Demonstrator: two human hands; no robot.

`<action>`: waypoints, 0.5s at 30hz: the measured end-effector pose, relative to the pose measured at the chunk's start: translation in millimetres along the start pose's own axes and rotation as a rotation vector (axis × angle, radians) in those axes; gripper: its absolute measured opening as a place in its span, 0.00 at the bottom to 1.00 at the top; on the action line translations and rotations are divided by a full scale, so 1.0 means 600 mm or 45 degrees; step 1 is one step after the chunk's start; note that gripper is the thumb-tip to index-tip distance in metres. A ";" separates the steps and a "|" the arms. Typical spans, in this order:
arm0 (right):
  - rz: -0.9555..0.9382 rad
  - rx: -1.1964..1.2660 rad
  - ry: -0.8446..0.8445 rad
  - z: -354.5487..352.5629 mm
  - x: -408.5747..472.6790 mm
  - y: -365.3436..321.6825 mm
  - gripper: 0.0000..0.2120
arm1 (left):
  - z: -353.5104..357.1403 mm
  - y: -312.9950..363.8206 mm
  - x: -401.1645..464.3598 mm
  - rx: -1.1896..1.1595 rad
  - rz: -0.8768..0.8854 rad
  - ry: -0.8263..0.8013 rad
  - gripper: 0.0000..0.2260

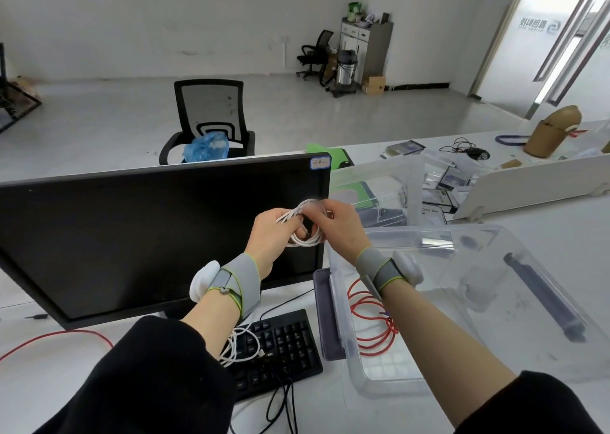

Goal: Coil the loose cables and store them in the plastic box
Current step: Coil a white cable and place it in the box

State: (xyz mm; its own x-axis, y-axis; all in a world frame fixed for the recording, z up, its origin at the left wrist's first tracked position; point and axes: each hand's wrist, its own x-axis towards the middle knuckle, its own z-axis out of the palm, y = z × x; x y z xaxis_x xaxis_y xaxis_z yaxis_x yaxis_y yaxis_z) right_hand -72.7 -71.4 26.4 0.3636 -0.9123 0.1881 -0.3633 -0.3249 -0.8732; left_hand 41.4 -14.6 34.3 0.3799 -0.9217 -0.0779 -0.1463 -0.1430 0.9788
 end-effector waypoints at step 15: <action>0.094 0.163 0.088 0.015 -0.008 0.012 0.09 | -0.014 -0.004 0.008 -1.070 -0.477 -0.147 0.06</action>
State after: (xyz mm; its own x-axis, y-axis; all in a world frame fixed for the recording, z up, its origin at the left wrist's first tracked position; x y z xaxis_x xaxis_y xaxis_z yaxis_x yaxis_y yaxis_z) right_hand -69.3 -67.3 15.4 0.2782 -0.9490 0.1481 -0.2728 -0.2259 -0.9352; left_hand 51.2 -15.5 33.1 0.1687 -0.9047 -0.3912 0.6950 -0.1722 0.6981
